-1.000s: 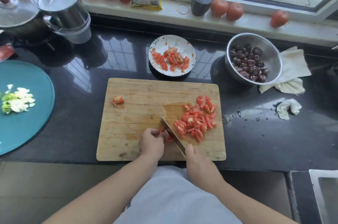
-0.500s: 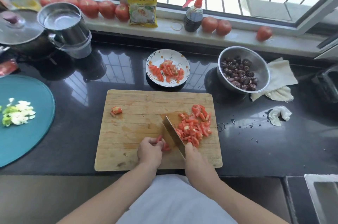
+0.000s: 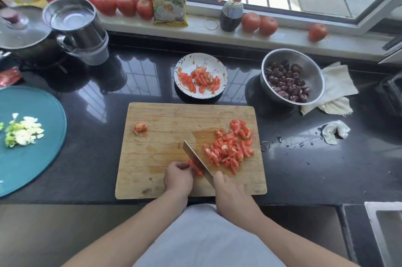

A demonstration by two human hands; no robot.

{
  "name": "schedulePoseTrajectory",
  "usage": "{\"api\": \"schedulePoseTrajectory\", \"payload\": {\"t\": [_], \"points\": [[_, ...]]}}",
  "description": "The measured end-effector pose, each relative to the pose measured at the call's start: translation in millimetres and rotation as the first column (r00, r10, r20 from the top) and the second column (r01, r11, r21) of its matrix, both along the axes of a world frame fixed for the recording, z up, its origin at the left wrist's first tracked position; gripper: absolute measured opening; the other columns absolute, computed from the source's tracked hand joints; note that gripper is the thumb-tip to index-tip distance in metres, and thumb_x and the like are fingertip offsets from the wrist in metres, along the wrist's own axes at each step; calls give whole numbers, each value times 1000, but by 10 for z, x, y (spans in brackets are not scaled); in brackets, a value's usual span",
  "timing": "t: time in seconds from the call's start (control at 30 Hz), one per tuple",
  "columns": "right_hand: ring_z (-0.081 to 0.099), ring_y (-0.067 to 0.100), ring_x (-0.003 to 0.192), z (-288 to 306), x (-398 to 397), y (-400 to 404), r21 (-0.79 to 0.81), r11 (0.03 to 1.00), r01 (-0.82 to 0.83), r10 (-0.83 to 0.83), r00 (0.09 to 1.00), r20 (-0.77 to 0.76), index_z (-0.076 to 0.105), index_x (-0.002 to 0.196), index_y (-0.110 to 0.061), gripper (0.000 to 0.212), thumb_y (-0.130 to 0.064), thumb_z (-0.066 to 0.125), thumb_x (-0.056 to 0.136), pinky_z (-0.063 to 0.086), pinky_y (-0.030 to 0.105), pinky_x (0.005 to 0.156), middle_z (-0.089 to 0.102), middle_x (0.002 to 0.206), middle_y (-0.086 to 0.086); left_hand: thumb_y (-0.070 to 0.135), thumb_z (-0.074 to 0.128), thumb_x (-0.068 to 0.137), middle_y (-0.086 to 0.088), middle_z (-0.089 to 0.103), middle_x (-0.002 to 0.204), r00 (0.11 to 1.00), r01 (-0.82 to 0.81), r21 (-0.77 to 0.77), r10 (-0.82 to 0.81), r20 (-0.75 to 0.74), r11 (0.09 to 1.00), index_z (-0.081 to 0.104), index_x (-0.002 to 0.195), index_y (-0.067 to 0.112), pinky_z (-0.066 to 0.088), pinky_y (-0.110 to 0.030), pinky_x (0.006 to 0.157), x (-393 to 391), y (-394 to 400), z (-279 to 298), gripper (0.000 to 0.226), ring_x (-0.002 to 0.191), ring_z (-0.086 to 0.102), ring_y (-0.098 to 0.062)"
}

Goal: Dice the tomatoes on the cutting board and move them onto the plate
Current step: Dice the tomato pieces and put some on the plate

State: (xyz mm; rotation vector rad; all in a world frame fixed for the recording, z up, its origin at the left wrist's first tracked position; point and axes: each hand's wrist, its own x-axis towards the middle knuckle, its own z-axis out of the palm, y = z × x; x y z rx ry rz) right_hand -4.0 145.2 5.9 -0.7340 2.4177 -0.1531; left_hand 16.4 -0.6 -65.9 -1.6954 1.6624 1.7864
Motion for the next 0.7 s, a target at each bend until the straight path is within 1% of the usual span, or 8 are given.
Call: {"api": "schedulePoseTrajectory", "payload": {"t": [0.13,0.27,0.37,0.43,0.47,0.53,0.6,0.7], "points": [[55,33,81,11,6,-26,48,998,-31,30,999,16,27,97,-21,23,-10,45,90,34,39,60,44,94,-1,25,77,93,0,73,99,1000,-28,5,28,5,1000,68,96,21,48,-34,79,-34,5,11,10,90,62,-15],[42,36,73,141,24,187,131,991,-33,20,995,94,27,100,-17,11,-16,37,97,33,41,58,40,94,1,21,74,96,3,69,94,999,-15,-19,15,28,1000,66,89,21,42,-31,68,-49,6,16,10,81,56,-9],[45,31,66,68,42,81,124,992,-15,16,1000,-4,24,95,-18,20,-10,43,92,19,31,46,43,88,2,21,73,95,2,70,94,999,-3,-39,5,46,999,66,88,22,44,-30,64,-44,4,2,10,81,58,-11],[51,23,49,-62,17,-158,46,997,-66,69,994,-83,28,89,-19,34,0,54,77,1,26,43,47,72,0,21,71,96,1,71,95,998,-4,-46,7,57,999,64,87,25,53,-34,75,-58,1,25,12,86,63,-19],[51,21,44,-133,-13,-285,34,996,-78,82,985,-150,33,89,-18,30,0,52,76,-4,25,45,48,70,0,22,71,95,0,72,95,998,-2,-47,5,63,999,64,86,26,57,-38,82,-62,0,30,12,89,65,-22],[61,24,59,-182,-43,-452,10,998,-58,59,980,-189,38,101,-15,16,-4,41,90,4,28,42,51,85,3,23,72,94,0,72,94,997,4,-60,0,72,998,64,83,26,59,-40,87,-72,-5,51,13,92,66,-25],[62,29,78,-172,-35,-390,25,999,-32,35,993,-110,36,109,-15,19,-2,37,94,17,30,44,49,98,4,21,70,95,0,70,93,996,19,-75,-13,89,997,63,82,26,55,-36,83,-73,-3,63,15,93,65,-26],[50,28,73,-143,42,-54,80,997,-17,25,995,-96,34,107,-17,26,1,39,89,31,33,57,48,98,1,18,70,95,3,68,92,994,15,-81,-6,111,997,62,83,26,47,-32,78,-87,-13,60,17,94,62,-24]]}}
